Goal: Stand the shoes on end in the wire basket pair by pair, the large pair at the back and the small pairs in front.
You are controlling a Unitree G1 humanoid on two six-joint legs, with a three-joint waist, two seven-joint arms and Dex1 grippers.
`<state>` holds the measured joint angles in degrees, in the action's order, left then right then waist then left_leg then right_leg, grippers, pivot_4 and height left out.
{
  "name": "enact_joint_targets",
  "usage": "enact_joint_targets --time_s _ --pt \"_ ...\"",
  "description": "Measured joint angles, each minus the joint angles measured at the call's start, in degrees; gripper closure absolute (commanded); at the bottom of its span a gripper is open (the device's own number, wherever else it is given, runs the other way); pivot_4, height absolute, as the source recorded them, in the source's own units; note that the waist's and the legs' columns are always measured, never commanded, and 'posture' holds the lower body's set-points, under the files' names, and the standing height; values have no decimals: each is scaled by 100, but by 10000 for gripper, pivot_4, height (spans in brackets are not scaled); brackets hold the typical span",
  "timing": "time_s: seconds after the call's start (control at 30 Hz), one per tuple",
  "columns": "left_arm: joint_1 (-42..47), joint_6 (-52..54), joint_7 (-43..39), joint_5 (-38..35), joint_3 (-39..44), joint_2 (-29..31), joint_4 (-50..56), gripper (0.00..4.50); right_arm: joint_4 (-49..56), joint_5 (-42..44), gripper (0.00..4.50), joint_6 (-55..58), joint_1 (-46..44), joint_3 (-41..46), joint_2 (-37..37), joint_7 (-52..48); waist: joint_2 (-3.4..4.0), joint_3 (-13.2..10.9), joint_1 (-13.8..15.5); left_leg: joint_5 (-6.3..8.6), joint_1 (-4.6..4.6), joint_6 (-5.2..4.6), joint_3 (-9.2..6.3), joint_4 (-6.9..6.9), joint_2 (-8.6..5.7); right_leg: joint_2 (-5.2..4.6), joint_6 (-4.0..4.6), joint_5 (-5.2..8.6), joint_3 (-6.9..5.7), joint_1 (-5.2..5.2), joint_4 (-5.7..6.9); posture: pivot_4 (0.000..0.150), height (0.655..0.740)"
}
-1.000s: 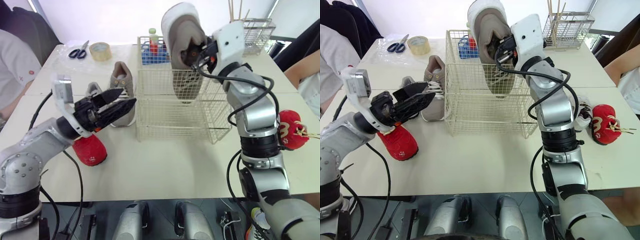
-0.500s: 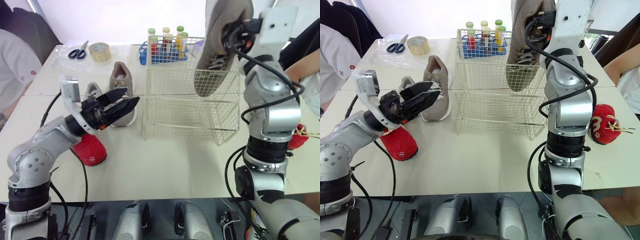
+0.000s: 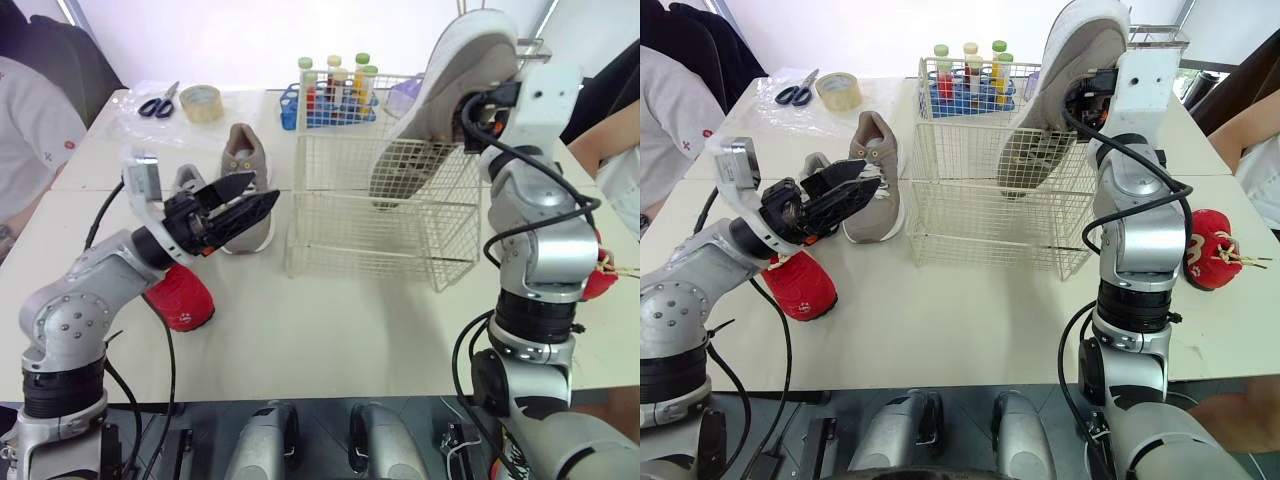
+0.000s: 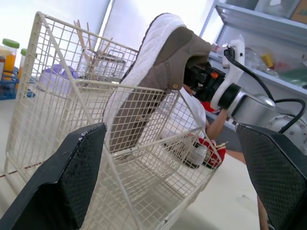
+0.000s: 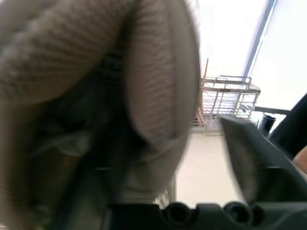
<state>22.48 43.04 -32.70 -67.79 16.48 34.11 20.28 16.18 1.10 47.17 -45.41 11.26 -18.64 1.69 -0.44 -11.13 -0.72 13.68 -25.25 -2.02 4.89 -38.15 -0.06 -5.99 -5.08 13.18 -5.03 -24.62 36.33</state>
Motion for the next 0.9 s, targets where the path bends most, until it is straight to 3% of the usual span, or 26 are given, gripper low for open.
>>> enact_joint_targets --time_s 0.4,0.67,0.9 --pt "122 0 -284 254 -34 -36 -422 0 1061 38 417 -426 349 -388 -1370 -1352 0 0 17 1 -1 -2 1 0 -1 0 0 0 0 0 -3 1500 7371" --pt "337 -12 -901 891 -144 358 -1409 0 1177 1321 417 -390 744 656 -3145 -3550 -1 -1 33 15 0 -26 1 0 2 2 -1 0 -3 3 -12 1500 7371" --pt "1183 -157 -1235 1647 -147 806 -2756 0 917 2419 417 5 671 1581 -3630 -4290 -3 -2 20 21 0 -34 2 -2 4 0 0 0 -1 3 -13 1500 7371"
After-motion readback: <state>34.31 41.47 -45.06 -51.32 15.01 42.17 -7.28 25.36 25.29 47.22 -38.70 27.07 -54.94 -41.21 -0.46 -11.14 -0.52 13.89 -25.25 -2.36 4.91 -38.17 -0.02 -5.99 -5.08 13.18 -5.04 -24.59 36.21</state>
